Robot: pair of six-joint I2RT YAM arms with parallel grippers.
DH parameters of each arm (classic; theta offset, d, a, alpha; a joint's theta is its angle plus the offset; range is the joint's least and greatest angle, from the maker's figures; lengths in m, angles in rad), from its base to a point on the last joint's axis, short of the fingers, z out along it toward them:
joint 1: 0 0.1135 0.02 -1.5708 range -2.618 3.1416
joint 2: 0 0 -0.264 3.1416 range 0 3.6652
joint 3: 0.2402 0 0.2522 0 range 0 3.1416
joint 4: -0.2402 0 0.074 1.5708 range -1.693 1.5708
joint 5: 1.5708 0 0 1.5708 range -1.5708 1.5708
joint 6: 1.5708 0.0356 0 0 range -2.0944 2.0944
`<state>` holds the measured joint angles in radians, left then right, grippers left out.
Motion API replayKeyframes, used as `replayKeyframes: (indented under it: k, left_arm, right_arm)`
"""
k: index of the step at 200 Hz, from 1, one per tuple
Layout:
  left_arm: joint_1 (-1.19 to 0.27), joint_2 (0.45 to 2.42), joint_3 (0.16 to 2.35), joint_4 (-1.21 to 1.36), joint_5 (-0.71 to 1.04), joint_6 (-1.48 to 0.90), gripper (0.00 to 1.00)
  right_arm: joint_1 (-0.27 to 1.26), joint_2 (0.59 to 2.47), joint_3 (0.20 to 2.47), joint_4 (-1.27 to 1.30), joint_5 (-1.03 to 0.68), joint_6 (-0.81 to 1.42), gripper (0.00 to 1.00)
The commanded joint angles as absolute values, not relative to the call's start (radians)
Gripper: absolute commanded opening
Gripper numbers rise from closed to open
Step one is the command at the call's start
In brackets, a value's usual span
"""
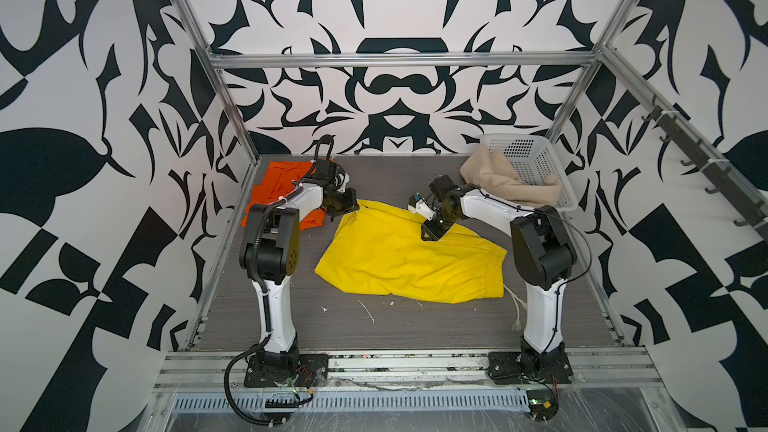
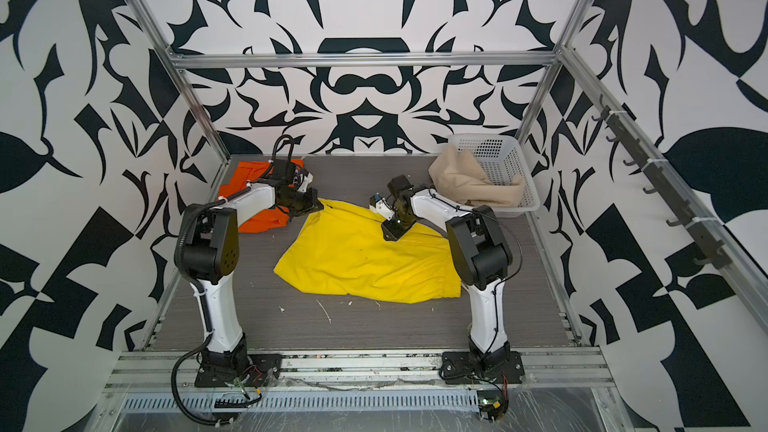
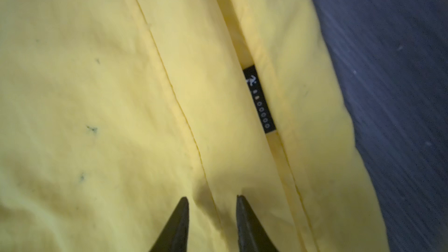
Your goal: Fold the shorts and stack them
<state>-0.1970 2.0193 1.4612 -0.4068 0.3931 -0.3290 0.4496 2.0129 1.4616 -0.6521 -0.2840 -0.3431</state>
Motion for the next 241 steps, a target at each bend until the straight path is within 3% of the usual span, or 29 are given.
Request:
replayKeyframes:
  k: [1, 59, 143, 179, 215, 241]
  left_arm:
    - [-0.199, 1.934, 1.490, -0.440, 0.399, -0.309, 0.00]
    - [-0.199, 1.873, 1.490, -0.464, 0.395, -0.301, 0.00]
    - [-0.199, 1.732, 1.481, -0.470, 0.434, -0.317, 0.00]
    - [-0.199, 1.688, 1.480, -0.467, 0.423, -0.316, 0.00]
    - [-0.199, 1.672, 1.488, -0.475, 0.402, -0.307, 0.00]
    - [-0.199, 1.651, 1.507, -0.484, 0.372, -0.299, 0.00]
  right_arm:
    - [0.453, 1.933, 1.489, -0.718, -0.228, -0.394, 0.44]
    - [0.453, 1.959, 1.486, -0.777, -0.094, -0.476, 0.60]
    - [0.449, 1.994, 1.484, -0.735, -0.063, -0.519, 0.60]
    - [0.440, 1.980, 1.480, -0.730, -0.061, -0.516, 0.35]
    - [0.430, 1.932, 1.465, -0.728, -0.088, -0.518, 0.00]
    - [0.419, 1.865, 1.439, -0.713, -0.099, -0.518, 0.00]
